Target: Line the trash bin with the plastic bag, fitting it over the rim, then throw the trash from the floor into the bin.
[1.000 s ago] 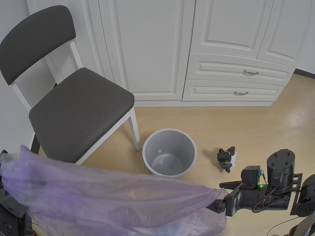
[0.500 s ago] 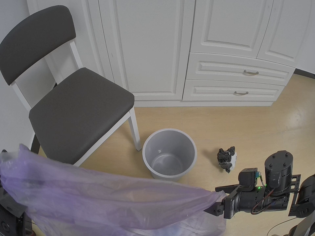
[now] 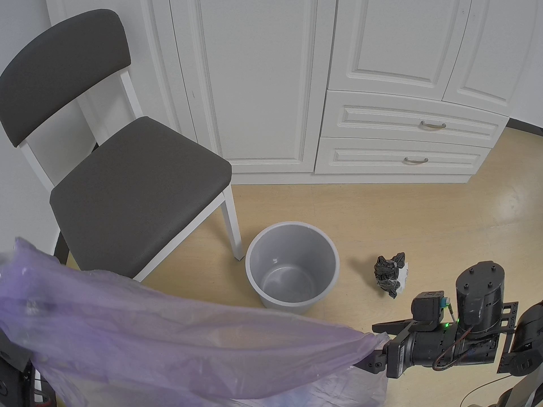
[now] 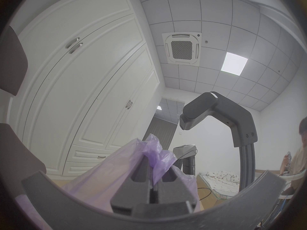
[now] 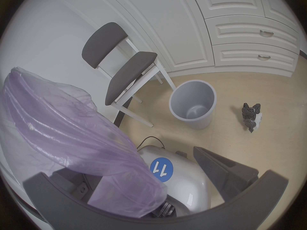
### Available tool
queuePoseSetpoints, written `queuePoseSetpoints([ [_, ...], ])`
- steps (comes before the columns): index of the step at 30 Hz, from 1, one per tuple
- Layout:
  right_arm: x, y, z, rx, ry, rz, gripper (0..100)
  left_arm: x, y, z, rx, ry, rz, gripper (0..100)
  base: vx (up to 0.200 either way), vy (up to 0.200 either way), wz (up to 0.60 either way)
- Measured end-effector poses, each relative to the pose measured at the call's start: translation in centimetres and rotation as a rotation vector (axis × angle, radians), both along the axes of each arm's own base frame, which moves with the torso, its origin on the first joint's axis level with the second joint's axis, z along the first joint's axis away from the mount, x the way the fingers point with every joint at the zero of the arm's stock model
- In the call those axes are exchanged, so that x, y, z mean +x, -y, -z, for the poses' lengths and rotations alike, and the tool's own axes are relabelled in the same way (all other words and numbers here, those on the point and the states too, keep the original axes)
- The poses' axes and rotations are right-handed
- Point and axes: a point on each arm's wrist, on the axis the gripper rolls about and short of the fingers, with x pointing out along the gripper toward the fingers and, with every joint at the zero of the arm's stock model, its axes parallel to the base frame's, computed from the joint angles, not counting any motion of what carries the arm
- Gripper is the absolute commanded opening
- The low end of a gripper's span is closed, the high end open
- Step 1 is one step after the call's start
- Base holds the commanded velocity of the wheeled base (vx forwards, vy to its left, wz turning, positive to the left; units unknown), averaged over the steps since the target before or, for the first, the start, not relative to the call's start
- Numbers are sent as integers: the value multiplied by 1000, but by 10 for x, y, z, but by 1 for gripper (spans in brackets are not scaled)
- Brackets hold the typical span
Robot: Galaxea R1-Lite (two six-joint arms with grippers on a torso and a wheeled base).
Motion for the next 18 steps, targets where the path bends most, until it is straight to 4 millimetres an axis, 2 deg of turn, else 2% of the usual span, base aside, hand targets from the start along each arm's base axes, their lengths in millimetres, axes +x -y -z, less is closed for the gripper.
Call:
queuePoseSetpoints([
  [18, -2, 3, -14, 102, 87, 16, 0, 4, 4, 13, 73, -35, 14, 0, 0, 0, 0],
])
